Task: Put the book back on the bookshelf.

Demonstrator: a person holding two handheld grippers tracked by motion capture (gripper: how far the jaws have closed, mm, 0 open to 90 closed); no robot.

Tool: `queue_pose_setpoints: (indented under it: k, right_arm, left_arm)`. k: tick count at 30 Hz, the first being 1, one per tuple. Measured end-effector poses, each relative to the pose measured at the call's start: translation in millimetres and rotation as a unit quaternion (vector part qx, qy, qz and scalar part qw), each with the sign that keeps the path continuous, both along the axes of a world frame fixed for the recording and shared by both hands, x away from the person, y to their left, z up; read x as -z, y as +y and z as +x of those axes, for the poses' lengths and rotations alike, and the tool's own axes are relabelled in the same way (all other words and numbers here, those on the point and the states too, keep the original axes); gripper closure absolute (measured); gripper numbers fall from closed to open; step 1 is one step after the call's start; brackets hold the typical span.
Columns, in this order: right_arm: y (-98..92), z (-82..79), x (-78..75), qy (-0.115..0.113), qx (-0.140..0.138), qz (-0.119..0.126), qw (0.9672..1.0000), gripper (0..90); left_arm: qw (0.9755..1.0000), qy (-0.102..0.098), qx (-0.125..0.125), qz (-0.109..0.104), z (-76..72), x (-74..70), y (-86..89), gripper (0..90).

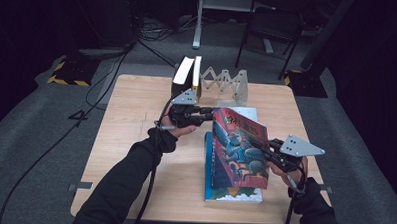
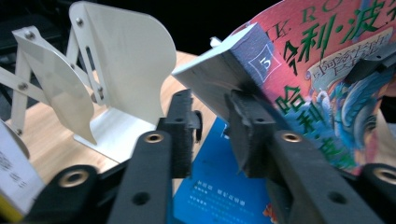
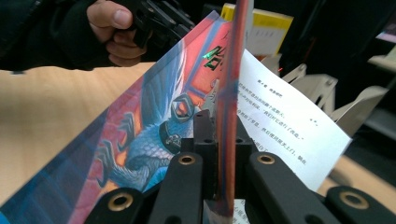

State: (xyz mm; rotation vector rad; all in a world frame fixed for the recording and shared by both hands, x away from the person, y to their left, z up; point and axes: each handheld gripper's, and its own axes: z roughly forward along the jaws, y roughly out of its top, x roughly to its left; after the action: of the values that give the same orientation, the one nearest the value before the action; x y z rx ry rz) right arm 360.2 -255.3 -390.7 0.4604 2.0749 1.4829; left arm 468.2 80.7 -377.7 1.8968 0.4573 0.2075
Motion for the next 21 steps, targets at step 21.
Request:
queue_pose_setpoints:
  k: [21]
  right_arm:
    - [0.6, -39.7, 6.0, -0.099, 0.032, 0.028, 0.9942, 86.5]
  left_arm:
    - [0.9991, -0.035, 0.000, -0.022, -29.9, -19.5, 6.6, 47.2]
